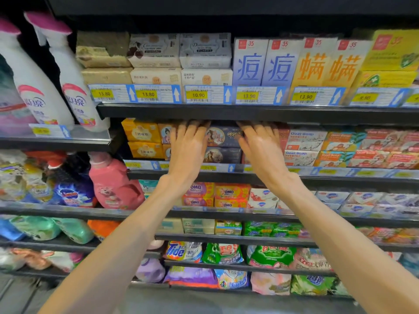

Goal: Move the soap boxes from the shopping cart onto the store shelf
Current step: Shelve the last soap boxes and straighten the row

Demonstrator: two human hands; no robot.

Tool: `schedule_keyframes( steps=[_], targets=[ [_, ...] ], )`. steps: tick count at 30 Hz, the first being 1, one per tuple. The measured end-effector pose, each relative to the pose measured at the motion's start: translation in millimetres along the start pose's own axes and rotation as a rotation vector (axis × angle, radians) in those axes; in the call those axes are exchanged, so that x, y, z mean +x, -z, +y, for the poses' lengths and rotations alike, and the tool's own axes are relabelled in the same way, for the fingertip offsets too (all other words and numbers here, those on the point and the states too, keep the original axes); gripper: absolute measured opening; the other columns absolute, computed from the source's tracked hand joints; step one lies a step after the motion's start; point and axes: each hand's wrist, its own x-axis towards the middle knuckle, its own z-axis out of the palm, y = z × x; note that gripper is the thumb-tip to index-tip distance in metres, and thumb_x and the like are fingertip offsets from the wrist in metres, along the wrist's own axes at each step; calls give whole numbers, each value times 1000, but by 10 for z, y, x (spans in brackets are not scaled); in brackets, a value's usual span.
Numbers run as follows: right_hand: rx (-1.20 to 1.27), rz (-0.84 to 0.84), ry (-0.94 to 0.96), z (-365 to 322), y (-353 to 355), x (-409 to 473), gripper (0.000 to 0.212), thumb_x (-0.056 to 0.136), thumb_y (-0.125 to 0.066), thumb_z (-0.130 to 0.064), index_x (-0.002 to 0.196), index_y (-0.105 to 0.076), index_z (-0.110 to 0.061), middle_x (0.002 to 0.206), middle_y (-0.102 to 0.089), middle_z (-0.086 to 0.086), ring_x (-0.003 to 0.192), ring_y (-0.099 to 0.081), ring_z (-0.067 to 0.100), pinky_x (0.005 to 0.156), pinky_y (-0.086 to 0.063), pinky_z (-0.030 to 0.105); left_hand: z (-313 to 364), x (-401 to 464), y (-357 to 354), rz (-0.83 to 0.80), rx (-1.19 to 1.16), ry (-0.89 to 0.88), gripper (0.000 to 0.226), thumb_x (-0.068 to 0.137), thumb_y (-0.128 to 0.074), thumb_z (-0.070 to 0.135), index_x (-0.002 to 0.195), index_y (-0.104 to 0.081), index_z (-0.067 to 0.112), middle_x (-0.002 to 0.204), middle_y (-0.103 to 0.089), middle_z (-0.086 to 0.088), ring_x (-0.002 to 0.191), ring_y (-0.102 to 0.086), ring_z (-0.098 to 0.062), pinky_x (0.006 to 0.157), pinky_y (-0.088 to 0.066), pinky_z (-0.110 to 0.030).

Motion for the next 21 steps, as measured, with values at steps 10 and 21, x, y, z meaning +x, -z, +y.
schedule_keyframes(
  steps=[10, 21],
  targets=[
    [60, -41, -58, 22, 15, 46, 29, 99, -55, -32, 125, -64, -23, 124, -66, 9, 118, -54, 36, 107, -37, 53, 37, 118, 1, -24, -9, 124, 28, 98, -56, 19, 123, -67, 20, 125, -69, -8, 126, -50, -36, 105, -39, -53],
    [83, -66, -30, 52, 46, 82, 29, 101, -53, -31, 126, -64, -22, 120, -68, 7, 117, -55, 33, 106, -38, 50, 47, 106, -11, 15, -15, 122, 26, 97, -59, 17, 121, -68, 20, 126, -69, -5, 126, -51, -33, 107, -38, -50]
  ],
)
